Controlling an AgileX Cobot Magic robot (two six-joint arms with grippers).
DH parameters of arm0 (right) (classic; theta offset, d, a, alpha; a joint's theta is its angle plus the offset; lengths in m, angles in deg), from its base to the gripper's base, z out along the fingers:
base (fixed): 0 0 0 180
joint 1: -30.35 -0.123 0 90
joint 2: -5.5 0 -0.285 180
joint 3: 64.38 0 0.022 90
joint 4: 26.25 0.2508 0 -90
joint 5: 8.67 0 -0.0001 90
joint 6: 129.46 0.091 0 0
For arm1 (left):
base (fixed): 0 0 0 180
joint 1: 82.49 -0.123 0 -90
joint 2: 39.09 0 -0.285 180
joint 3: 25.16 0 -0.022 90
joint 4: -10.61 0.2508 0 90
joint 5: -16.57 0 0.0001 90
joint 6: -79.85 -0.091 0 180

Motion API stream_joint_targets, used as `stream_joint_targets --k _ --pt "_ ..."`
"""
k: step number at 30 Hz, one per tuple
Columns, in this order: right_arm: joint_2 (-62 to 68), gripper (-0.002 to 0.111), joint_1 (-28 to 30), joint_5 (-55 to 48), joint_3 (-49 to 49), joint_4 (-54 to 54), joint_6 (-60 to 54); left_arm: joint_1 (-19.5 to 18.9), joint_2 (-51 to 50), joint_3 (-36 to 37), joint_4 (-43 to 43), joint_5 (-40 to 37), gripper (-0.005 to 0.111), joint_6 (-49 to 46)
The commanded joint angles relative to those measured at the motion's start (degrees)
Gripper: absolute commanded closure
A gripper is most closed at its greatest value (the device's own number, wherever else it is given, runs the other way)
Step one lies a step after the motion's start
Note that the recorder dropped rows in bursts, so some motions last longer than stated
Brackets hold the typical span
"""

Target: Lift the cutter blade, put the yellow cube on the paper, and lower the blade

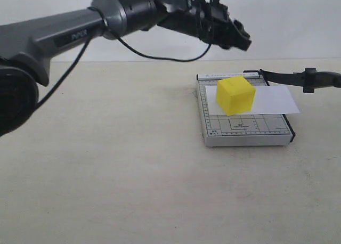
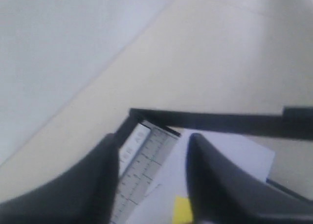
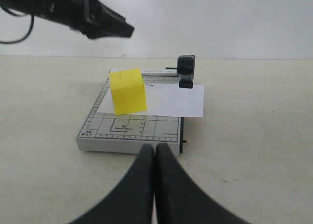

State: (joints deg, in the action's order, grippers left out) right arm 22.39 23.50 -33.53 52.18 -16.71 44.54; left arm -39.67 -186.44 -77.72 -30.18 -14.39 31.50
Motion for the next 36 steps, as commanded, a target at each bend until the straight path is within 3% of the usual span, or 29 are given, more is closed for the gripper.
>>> stream_joint_targets --k 1,5,9,11,14,18,19,20,21,22,23,24,26,29,31,32,33,36 --pt "-0.36 0.109 -0.17 -0.10 0.18 0.07 -0.75 -2.05 3.23 -0.25 7.11 -2.07 0.102 11.72" --pt "-0.36 0.109 -0.17 -0.10 0.18 0.07 -0.75 -4.50 3.22 0.27 8.94 -7.67 0.102 18.29" --pt "-0.36 0.109 -0.17 -0.10 0.18 0.07 -0.99 -8.12 5.70 6.40 16.36 -6.20 0.102 31.79" --pt "-0.36 0.109 -0.17 -0.10 0.18 0.07 -0.99 -9.97 8.15 11.57 18.86 -3.49 0.102 35.99" --pt "-0.36 0.109 -0.17 -0.10 0.18 0.07 -1.39 -13.03 15.95 27.32 19.37 6.55 0.102 35.87" --pt "-0.36 0.109 -0.17 0.01 0.18 0.07 -1.39 -14.95 28.32 47.76 19.20 24.89 0.102 36.24" --pt "-0.36 0.109 -0.17 0.12 0.18 0.07 -1.39 -16.11 36.03 60.78 19.20 37.82 0.102 37.43" --pt "-0.36 0.109 -0.17 0.12 0.18 0.07 -1.39 -16.77 39.12 66.00 19.20 43.57 0.102 37.88" --pt "-0.36 0.109 -0.17 0.12 0.18 0.07 -1.39 -18.95 46.21 78.11 18.92 58.28 0.102 37.83" --pt "-0.36 0.109 -0.17 0.12 0.18 0.07 -1.39 -20.54 48.67 83.38 18.92 63.81 0.102 37.68" --pt "-0.36 0.109 -0.17 0.12 0.18 0.07 -1.39 -24.99 53.56 91.82 18.74 75.16 0.102 37.17" --pt "-0.36 0.109 -0.17 0.12 0.18 0.07 -1.39 -27.26 55.13 94.37 18.74 78.67 0.102 36.87" --pt "-0.36 0.109 -0.17 0.12 0.18 0.07 -1.39 -39.65 60.68 101.16 19.13 78.43 0.102 36.85" --pt "-0.36 0.109 -0.17 0.12 0.18 0.07 -1.39 -47.54 63.54 103.07 19.65 72.78 0.102 36.73" --pt "-0.36 0.109 -0.17 0.12 0.18 0.07 -1.39 -54.74 66.06 103.87 26.05 68.66 0.102 36.46" --pt "-0.36 0.109 -0.17 0.12 0.18 0.07 -1.39 -57.41 67.43 103.86 28.48 66.12 0.102 36.79" --pt "-0.36 0.109 -0.17 0.12 0.18 0.07 -1.39 -60.18 70.76 103.86 29.41 63.51 0.102 42.84" --pt "-0.36 0.109 -0.17 0.12 0.18 0.07 -1.39 -61.63 80.68 103.86 37.51 61.48 0.102 49.06"
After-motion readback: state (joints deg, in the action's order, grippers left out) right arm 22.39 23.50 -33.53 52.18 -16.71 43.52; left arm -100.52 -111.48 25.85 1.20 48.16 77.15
